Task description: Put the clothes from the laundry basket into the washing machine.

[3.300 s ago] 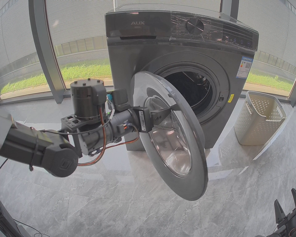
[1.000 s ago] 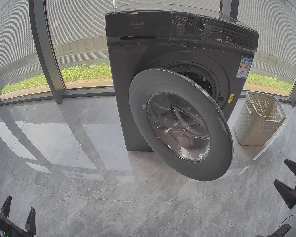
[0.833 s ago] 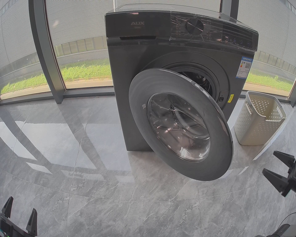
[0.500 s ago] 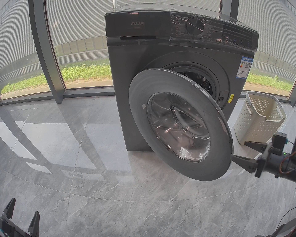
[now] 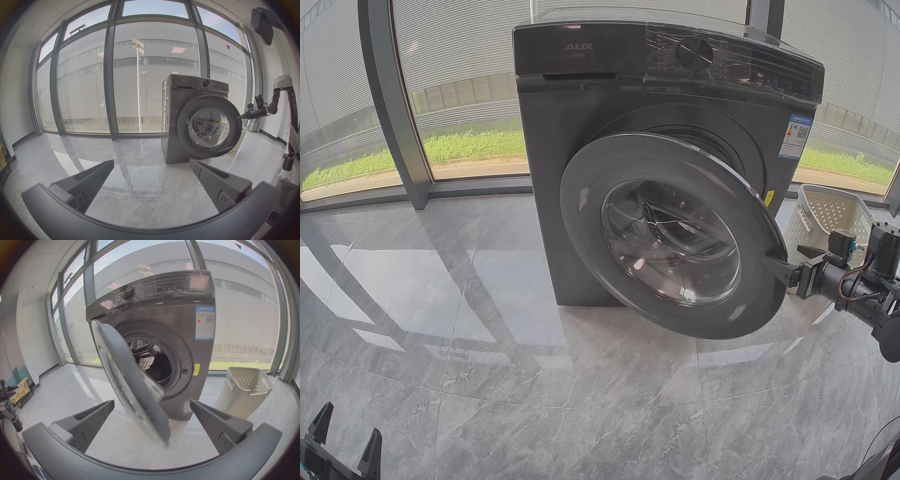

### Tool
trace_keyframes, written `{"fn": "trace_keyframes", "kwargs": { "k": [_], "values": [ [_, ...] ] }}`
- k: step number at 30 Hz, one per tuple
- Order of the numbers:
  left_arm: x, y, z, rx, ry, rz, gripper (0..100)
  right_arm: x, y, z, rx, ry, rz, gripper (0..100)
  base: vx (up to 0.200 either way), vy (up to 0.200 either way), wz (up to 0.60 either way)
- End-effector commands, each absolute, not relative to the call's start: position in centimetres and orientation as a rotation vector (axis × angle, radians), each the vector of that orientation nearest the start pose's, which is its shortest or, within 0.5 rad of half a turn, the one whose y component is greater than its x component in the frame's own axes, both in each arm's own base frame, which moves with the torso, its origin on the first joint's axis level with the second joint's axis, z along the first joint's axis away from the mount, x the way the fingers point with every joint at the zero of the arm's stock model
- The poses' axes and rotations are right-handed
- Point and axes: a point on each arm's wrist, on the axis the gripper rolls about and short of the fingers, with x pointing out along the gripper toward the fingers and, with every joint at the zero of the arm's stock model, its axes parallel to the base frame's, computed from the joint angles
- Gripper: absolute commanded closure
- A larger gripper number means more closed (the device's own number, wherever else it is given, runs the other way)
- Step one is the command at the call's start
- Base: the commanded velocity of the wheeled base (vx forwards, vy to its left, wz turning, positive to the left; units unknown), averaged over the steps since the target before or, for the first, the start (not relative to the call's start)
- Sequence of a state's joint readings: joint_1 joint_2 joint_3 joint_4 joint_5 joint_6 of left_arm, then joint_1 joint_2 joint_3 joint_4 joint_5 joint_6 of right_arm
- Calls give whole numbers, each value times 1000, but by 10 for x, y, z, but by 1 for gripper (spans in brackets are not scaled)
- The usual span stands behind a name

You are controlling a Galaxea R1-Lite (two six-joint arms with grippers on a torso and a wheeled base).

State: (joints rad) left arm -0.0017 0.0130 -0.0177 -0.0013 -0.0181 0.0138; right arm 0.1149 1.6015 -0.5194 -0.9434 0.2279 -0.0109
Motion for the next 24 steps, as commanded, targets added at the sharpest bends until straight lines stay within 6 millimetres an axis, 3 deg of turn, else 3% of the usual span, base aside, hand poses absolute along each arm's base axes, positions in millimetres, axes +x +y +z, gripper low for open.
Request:
{"fn": "trace_keyframes", "kwargs": {
  "k": [1,5,9,13,14,19,24],
  "values": [
    [-23,0,76,17,-3,-20,0,236,4,188,-36,46,220,0,0,0,0],
    [-23,0,76,17,-3,-20,0,221,-1,194,-40,19,195,0,0,0,0],
    [-23,0,76,20,-3,-20,0,207,3,181,-31,86,216,0,0,0,0],
    [-23,0,76,14,-3,-18,0,197,24,168,-13,130,329,0,0,-200,0],
    [-23,0,76,14,-3,-20,0,195,28,167,-3,134,355,100,0,-200,0],
    [-23,0,76,14,-3,-20,0,191,48,169,119,153,444,100,0,-200,0],
    [-23,0,76,17,-3,-18,0,191,50,171,140,152,455,100,0,-200,0]
  ]
}}
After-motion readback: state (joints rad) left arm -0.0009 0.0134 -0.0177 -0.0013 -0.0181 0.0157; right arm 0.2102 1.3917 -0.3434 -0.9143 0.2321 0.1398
